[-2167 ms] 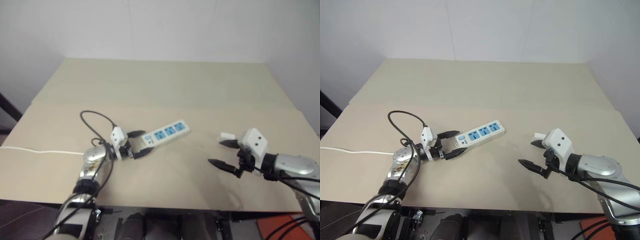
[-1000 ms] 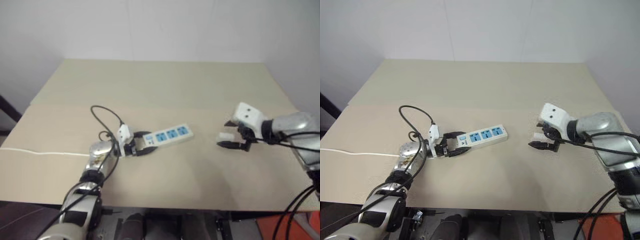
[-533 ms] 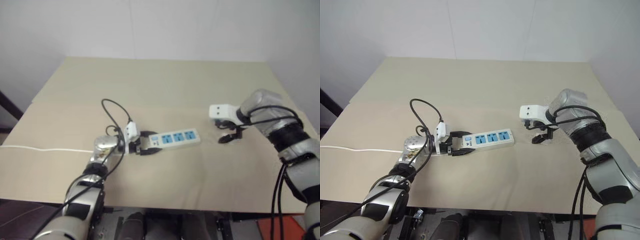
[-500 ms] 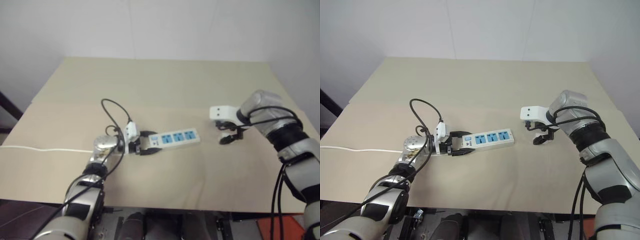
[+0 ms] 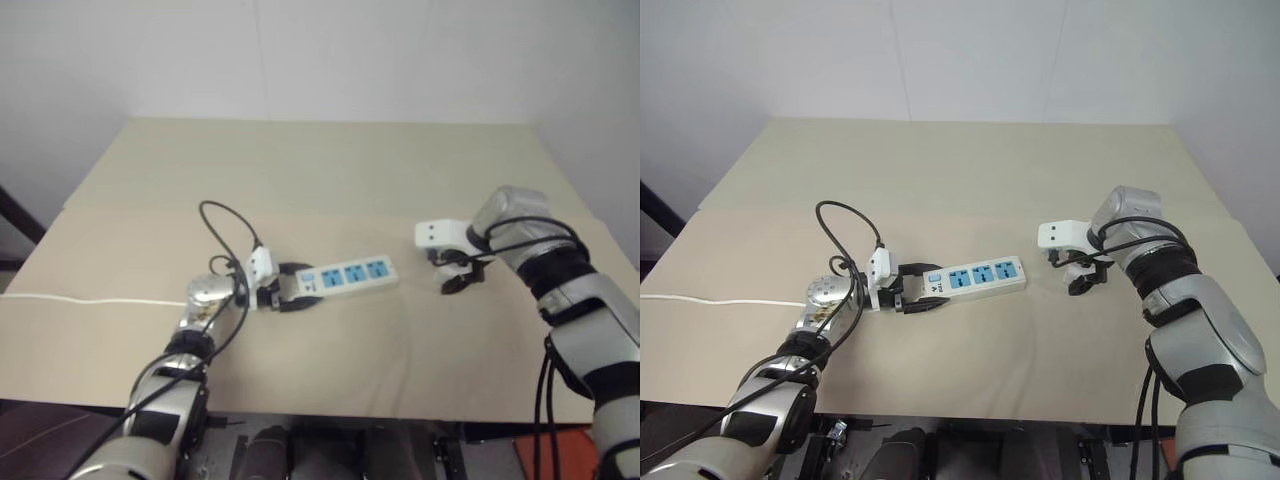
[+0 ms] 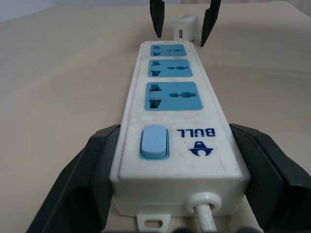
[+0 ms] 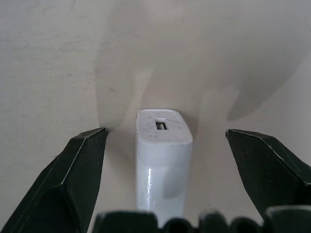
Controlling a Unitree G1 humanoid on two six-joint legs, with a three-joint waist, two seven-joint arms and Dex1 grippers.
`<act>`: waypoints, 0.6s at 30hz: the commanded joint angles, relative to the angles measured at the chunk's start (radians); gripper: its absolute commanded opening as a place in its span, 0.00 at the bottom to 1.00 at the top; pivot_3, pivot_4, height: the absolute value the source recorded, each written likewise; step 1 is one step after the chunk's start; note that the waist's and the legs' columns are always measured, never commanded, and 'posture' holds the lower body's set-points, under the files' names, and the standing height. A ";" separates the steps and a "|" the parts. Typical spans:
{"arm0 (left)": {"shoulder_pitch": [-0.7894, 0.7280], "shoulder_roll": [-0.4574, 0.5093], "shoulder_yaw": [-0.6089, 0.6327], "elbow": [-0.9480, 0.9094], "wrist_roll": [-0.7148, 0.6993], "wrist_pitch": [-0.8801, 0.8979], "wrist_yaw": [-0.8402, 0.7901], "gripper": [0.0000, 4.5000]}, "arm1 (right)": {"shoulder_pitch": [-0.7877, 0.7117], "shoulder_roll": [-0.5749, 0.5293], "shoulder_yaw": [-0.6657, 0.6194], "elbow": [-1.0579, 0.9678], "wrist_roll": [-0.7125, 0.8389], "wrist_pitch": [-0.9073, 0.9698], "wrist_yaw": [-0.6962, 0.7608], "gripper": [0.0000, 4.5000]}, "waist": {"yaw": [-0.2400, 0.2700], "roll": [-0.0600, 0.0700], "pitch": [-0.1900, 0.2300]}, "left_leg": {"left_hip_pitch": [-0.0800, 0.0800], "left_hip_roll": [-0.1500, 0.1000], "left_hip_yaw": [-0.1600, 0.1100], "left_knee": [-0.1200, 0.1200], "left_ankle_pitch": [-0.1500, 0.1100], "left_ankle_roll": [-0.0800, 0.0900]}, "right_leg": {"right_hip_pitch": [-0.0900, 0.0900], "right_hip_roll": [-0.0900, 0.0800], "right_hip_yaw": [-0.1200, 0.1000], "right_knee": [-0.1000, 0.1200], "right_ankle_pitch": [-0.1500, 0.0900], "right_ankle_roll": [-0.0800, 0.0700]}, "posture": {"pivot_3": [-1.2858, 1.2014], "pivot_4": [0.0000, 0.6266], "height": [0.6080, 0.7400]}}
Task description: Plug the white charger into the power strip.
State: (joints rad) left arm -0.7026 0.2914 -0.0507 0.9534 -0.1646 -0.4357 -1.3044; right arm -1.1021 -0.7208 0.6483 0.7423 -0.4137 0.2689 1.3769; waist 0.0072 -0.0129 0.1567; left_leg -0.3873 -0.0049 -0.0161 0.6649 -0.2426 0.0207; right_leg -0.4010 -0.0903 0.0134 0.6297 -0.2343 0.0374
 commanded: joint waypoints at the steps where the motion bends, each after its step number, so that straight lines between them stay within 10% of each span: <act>1: 0.018 -0.009 -0.037 0.021 0.049 0.007 0.014 0.72 | -0.037 0.009 -0.033 0.001 -0.014 -0.005 0.011 0.81 | 0.000 0.000 0.000 | 0.000 0.000 0.000 0.000 0.000 0.000 | 0.000 0.000 0.000 0.000 0.000 0.000 | 0.52 0.24 1.00; 9: 0.024 -0.016 -0.045 0.021 0.058 0.002 0.015 0.72 | -0.049 0.023 -0.037 0.011 -0.032 -0.013 0.019 0.26 | 0.003 0.001 -0.001 | -0.001 0.000 0.000 0.000 0.000 0.000 | 0.000 0.000 0.000 0.000 0.000 0.000 | 0.52 0.24 1.00; 18: 0.012 -0.006 -0.051 0.011 0.043 0.023 -0.065 0.72 | 0.008 -0.015 -0.151 -0.173 0.047 0.040 0.025 0.26 | 0.003 0.002 -0.001 | -0.001 0.000 0.000 0.000 0.000 0.000 | -0.001 0.000 0.000 0.000 0.000 0.000 | 0.52 0.24 1.00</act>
State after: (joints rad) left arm -0.7052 0.2885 -0.0516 0.9511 -0.1609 -0.4307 -1.3212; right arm -1.0922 -0.7168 0.5673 0.6486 -0.4083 0.2782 1.3939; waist 0.0098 -0.0107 0.1554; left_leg -0.3889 -0.0050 -0.0163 0.6650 -0.2426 0.0207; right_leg -0.4020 -0.0902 0.0132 0.6296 -0.2343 0.0375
